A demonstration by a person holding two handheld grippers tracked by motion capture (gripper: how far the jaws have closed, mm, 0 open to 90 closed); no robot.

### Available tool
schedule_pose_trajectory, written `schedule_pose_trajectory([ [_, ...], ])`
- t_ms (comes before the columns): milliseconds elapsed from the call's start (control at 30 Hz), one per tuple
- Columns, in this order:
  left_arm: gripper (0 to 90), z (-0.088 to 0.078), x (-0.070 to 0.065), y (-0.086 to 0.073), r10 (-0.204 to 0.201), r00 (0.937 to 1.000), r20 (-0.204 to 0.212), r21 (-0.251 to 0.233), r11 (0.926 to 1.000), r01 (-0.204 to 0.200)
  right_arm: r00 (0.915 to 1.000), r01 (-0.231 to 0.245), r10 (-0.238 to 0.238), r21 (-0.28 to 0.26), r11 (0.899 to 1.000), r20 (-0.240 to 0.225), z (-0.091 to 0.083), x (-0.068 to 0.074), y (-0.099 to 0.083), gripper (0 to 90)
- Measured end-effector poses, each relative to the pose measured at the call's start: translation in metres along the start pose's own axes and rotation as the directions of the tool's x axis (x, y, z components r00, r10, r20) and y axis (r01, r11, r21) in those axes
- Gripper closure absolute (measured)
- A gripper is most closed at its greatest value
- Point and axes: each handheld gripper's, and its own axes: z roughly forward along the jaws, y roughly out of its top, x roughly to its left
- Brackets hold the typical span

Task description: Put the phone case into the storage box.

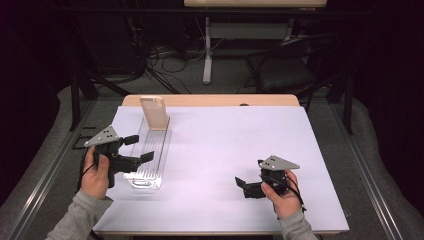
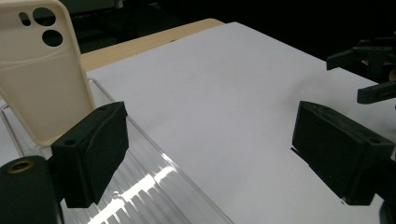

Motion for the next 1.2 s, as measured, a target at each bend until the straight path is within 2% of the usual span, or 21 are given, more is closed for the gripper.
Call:
schedule_pose_trajectory([
  [233, 11.2, -0.008, 0.001, -0.013, -0.008, 0.9996, -0.027, -0.008, 0.9999, 0.008, 1.0000, 0.001, -0.001, 0.010, 1.000, 0.009, -0.007, 0.000, -0.005, 0.4],
  [800, 11.6, -0.019, 0.008, -0.047, -0.065, 0.9950, -0.075, -0.035, 0.9974, 0.063, 0.9981, -0.029, 0.028, 0.007, 1.000, 0.056, -0.028, -0.012, -0.019, 0.4],
  [1033, 11.6, -0.024, 0.009, -0.058, -0.052, 0.9908, -0.125, -0.043, 0.9980, 0.047, 0.9956, -0.054, 0.054, -0.003, 0.999, 0.077, -0.034, -0.018, -0.026, 0.4],
  [1200, 11.6, -0.026, 0.010, -0.065, -0.059, 0.9893, -0.133, -0.049, 0.9974, 0.052, 0.9931, -0.071, 0.071, -0.004, 0.997, 0.093, -0.036, -0.023, -0.031, 0.5],
])
